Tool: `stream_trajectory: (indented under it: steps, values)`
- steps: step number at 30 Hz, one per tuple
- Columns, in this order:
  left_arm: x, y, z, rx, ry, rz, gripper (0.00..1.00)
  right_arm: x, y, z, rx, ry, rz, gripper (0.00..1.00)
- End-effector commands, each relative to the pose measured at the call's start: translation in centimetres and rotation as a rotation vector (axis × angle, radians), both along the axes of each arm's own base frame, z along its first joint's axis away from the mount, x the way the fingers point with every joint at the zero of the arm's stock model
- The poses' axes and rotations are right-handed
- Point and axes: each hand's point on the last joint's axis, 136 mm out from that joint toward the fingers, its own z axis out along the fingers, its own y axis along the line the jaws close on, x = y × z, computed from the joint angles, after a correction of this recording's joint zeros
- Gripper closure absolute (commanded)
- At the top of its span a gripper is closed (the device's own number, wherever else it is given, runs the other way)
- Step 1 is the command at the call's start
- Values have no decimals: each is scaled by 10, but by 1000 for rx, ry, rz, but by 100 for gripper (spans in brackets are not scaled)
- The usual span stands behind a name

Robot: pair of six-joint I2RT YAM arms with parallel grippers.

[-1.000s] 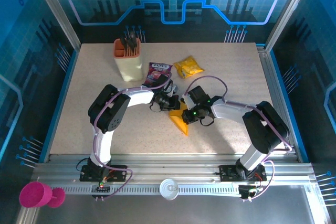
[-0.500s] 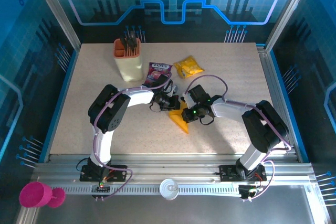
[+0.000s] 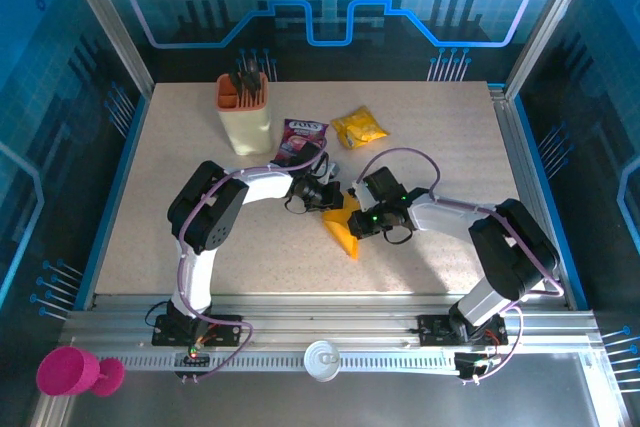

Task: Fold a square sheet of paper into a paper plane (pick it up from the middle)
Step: Third fold the triangle at the center of the table.

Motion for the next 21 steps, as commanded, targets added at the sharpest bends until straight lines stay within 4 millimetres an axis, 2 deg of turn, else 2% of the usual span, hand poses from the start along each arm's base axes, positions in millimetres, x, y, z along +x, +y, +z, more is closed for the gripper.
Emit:
stream_trajectory:
  steps: [1, 11, 21]
  values:
    - [-16, 10, -24, 43, 67, -8, 100, 1, -3, -3, 8, 13, -23, 100]
    - [-17, 11, -25, 43, 68, -9, 100, 11, -7, -5, -11, 6, -34, 100]
    - [-17, 10, -24, 39, 69, -10, 100, 12, -8, -19, -19, 36, -35, 100]
